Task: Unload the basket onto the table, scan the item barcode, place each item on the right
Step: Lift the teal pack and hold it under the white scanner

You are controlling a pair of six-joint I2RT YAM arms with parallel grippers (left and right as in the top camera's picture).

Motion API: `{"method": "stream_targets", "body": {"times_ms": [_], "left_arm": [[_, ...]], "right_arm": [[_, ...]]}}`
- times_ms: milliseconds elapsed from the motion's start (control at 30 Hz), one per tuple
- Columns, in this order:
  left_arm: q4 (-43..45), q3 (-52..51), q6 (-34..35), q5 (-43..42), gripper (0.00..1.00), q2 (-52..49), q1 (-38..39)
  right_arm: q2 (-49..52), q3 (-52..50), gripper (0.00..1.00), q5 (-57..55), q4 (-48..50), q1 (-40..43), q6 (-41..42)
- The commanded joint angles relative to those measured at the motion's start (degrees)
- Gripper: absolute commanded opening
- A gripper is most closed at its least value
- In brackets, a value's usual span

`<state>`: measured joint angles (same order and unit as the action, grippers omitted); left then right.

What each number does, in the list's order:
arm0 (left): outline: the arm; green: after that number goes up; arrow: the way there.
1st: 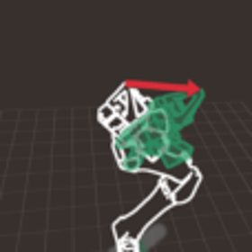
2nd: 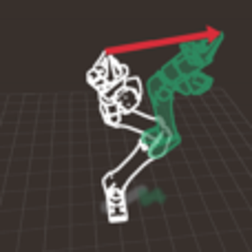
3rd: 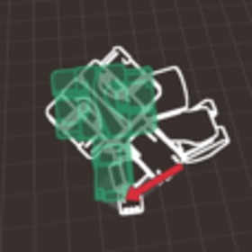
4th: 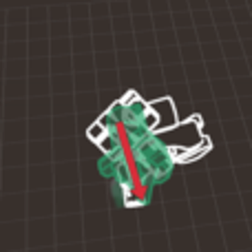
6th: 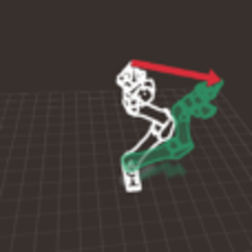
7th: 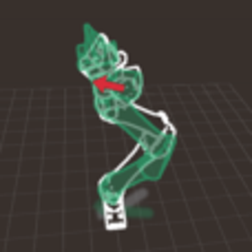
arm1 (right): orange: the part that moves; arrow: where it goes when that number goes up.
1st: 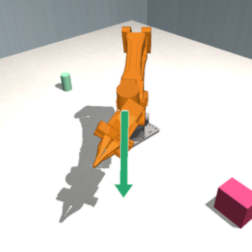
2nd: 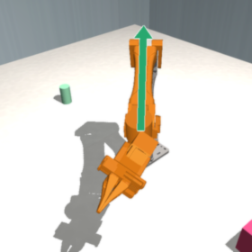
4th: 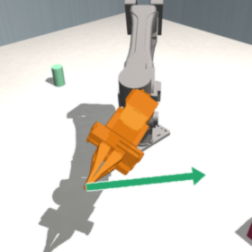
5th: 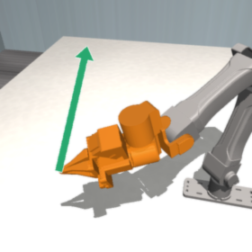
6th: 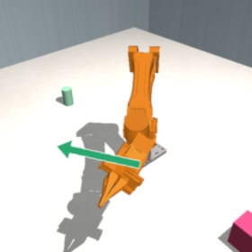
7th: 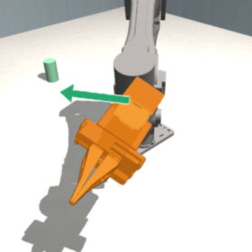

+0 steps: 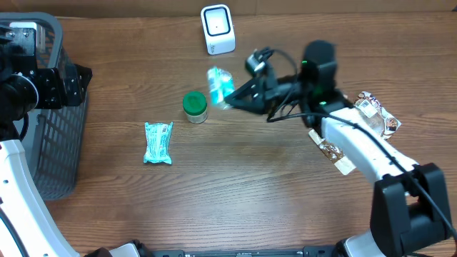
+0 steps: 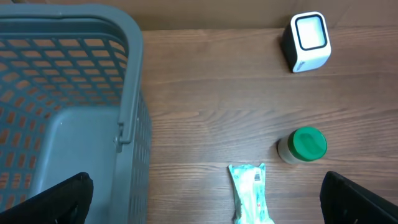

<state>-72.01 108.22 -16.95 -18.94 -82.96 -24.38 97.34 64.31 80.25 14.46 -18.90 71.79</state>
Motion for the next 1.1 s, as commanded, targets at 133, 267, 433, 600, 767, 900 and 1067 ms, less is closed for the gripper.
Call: {"method": "stream_targets", "body": {"times_ms": [133, 267, 433, 600, 767, 900, 1067], "left_arm": [[0.0, -0.2, -1.1, -1.0, 0.99, -0.2, 0.4], [0.0, -0.2, -1.1, -1.0, 1.0, -0.2, 0.4], [0.0, -0.2, -1.1, -1.0, 1.0, -0.2, 0.4], [0.0, -0.2, -1.1, -1.0, 1.0, -0.2, 0.4], [0.0, -0.2, -1.1, -1.0, 1.0, -0.2, 0.4], [0.0, -0.2, -1.1, -1.0, 1.0, -0.2, 0.4], [0.0, -0.2, -1.1, -1.0, 1.0, -0.2, 0.4]], "right_arm": [[1.3, 0.2, 0.04, -33.0, -33.5, -3.0, -36.9], [1.3, 3.8, 0.04, -45.1, -46.9, -3.5, -43.5], [1.3, 19.8, 0.04, -63.6, -64.5, -4.0, -48.2], [3.0, 37.7, 0.04, -82.6, -71.9, -6.2, -49.8], [7.2, 47.5, 0.04, -97.1, -64.1, -10.3, -58.1], [12.3, 47.5, 0.04, -110.7, -49.4, -13.8, -68.5], [22.5, 47.5, 0.04, -117.1, -29.3, -15.9, -90.1]]}}
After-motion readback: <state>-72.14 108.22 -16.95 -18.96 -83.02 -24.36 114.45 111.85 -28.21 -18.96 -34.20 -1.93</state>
